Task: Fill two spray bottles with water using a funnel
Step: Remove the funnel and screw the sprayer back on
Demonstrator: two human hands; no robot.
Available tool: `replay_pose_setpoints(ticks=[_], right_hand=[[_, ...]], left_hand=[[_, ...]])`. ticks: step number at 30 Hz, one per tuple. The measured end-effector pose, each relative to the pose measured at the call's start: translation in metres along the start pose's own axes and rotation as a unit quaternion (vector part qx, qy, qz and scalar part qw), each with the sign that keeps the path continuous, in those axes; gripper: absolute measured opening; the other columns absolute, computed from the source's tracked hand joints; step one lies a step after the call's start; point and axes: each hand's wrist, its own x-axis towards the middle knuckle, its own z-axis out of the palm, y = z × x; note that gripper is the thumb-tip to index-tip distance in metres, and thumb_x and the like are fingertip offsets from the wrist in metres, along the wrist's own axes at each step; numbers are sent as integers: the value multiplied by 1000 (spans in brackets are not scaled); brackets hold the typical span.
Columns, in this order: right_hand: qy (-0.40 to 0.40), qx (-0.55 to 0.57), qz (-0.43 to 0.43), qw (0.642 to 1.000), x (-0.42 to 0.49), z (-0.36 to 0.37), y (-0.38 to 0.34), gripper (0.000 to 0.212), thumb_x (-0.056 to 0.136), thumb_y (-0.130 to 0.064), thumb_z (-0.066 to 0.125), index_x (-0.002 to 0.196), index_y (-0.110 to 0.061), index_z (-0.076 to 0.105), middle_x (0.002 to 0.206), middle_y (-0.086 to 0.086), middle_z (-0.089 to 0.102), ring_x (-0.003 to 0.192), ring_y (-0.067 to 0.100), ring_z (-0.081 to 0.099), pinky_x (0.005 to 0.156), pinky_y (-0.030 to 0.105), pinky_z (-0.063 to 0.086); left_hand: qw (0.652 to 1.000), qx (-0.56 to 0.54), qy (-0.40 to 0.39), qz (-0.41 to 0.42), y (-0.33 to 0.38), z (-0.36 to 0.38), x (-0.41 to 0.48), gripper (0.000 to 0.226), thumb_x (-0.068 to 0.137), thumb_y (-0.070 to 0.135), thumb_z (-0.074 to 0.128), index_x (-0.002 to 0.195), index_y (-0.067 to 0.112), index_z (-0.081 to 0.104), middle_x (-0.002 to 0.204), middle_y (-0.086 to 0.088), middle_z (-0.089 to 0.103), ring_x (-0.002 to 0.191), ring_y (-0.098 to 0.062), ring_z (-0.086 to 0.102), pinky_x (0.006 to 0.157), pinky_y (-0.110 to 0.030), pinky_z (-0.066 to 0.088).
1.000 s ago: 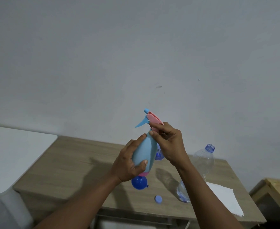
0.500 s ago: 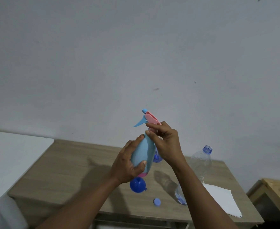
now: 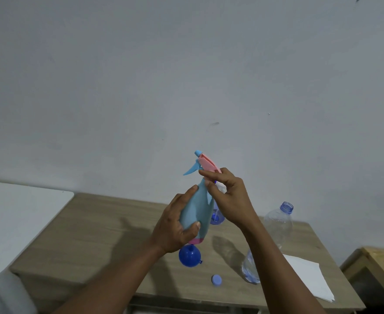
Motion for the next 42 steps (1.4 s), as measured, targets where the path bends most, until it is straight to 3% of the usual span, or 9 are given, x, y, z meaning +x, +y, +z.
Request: replay_pose_setpoints(ticks=[3,9,14,20,24,26,33,38,42], right_hand=[[-11,1,-12,1000,2,-4,1,37,97,-11,61,111,-44,69,107,-8,64,106,9,62,90,24,52],[63,-14,-19,998,6,8,11,31,87,-17,74,105,-42,71,96,-2,60,97,10,61,85,31,55],[100,-20,-10,995,7,16,17,31,86,-16,75,106,-41,71,91,-6,56,92,9,60,78,26,55],[104,2,-8,995,9,10,8,27,87,-12,75,103,-33,74,84,-6,54,78,1,57,69,11,44],[79,44,-15,996,14,3,1,26,86,-10,75,101,-32,74,86,1,58,77,4,57,71,23,50],[68,47,-12,997,17,-1,2,28,86,-11,75,100,-35,74,89,6,60,81,14,59,75,31,52],[91,6,-9,996,19,6,12,39,89,-14,72,112,-44,67,88,-1,59,86,12,59,83,31,56],[109,9,-22,994,16,5,12,35,91,-14,70,120,-34,68,100,-9,67,90,9,61,81,29,55],[161,39,-10,986,8,11,12,55,88,-19,74,133,-39,50,114,-18,64,83,10,63,73,24,56]], left_hand=[[1000,11,8,-1,0,0,3,77,84,50,60,151,32,27,132,6,48,111,-17,54,82,-35,55],[997,80,10,9,-3,4,5,79,83,51,60,151,29,25,126,3,48,102,-12,54,72,-30,57],[991,132,13,4,-3,8,5,85,80,49,66,151,33,22,123,-1,48,94,-12,55,63,-25,58],[998,56,8,6,-4,-1,8,77,83,55,62,149,34,27,135,8,45,112,-10,53,81,-29,55],[999,-4,-33,11,-3,-4,10,79,86,52,60,152,40,19,142,13,41,121,-14,52,89,-27,52],[999,-22,-44,7,-4,-4,10,79,87,51,59,152,42,16,142,13,41,122,-14,51,90,-25,51],[993,112,-10,23,-9,10,7,83,87,51,59,152,42,9,134,-2,43,106,-15,54,74,-31,59],[999,30,0,-10,-6,7,8,76,82,57,62,144,51,18,138,20,38,115,-7,51,82,-28,57],[998,-51,16,-38,-2,8,7,69,73,56,68,125,59,23,125,25,42,110,-7,56,73,-22,57]])
